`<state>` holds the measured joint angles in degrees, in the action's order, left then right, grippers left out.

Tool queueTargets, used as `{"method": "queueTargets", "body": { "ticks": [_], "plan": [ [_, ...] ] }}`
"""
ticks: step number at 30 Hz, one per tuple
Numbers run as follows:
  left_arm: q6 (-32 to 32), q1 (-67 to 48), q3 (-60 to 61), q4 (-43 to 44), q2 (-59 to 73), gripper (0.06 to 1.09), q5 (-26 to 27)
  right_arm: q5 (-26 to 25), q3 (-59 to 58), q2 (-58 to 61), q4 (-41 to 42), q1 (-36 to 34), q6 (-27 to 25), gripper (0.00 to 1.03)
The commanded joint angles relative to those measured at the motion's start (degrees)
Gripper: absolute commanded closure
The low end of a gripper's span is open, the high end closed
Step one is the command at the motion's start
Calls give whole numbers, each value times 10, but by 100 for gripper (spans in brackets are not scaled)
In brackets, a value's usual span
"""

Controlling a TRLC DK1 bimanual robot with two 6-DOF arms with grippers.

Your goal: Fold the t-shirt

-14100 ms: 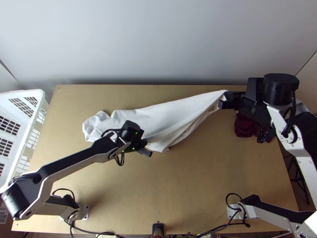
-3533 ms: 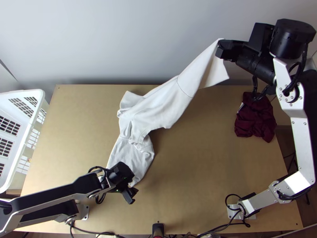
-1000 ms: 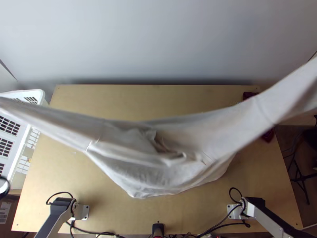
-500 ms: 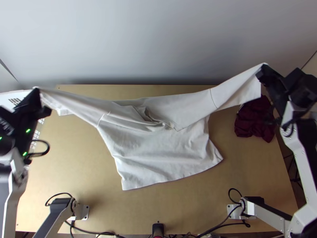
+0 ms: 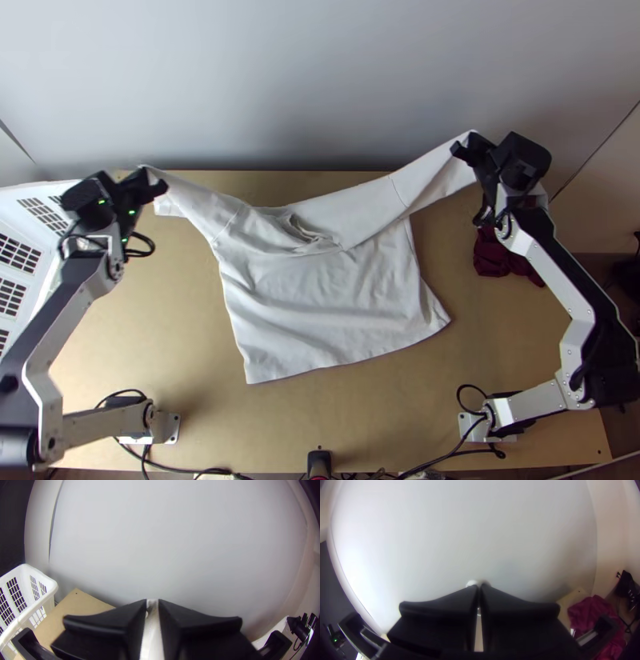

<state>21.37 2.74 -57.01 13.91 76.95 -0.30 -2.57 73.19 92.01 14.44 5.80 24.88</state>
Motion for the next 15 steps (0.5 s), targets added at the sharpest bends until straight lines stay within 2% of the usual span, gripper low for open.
{"method": "queueTargets", "body": {
  "ticks": [1, 10, 15],
  "plan": [
    [-33, -42, -11, -10, 69, 11, 2, -15, 6, 30, 17, 23, -6, 100],
    [-32, -29, -28, -136, -31, 11, 2, -17, -26, -43, -23, 37, -5, 100],
    [-41, -122, -20, -252, -154, 11, 7, -19, -57, -88, -48, 39, 4, 100]
  ]
}}
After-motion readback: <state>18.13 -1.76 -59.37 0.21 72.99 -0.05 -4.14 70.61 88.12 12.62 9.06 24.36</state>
